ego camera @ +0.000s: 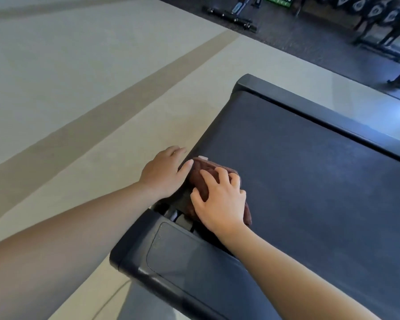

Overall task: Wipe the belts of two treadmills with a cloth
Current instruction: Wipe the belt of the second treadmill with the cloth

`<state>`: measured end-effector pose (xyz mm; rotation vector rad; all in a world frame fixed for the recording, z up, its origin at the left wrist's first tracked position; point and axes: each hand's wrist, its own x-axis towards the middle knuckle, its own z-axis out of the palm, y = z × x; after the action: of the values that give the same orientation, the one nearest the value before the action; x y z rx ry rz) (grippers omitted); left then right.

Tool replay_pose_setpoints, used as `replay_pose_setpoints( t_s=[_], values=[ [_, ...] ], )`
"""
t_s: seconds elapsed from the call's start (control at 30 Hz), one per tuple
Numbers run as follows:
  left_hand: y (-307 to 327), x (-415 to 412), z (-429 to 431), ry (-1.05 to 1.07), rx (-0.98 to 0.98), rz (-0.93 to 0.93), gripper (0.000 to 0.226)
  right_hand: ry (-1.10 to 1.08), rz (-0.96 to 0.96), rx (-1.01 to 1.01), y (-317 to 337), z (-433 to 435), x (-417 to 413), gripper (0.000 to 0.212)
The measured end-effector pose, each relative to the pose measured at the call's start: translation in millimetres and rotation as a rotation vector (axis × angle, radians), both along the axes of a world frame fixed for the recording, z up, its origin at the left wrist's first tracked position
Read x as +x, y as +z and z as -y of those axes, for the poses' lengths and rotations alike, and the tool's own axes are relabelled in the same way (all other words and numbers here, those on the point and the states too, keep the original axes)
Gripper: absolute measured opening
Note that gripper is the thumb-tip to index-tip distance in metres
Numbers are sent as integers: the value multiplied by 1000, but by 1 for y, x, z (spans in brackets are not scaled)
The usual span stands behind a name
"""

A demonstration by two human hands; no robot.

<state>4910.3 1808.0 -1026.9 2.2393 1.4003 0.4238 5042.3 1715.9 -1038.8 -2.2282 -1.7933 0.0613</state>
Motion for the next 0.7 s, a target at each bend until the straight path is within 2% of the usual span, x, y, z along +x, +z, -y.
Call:
replay_pose_setpoints(
  t_s=[0.13,0.3,0.57,0.7],
  values=[
    [-6,11,-3,-115,28,24,51,-29,40,5,0,31,3,48],
    [-27,26,2,-184,24,37,49,-207,65,15,-4,39,29,48],
    [-38,34,-1,-294,129,-108,57,-368,46,29,-9,-1,54,50],
    [-34,44,0,-376,157,-147,56,-349,30,52,-9,8,57,50]
  ],
)
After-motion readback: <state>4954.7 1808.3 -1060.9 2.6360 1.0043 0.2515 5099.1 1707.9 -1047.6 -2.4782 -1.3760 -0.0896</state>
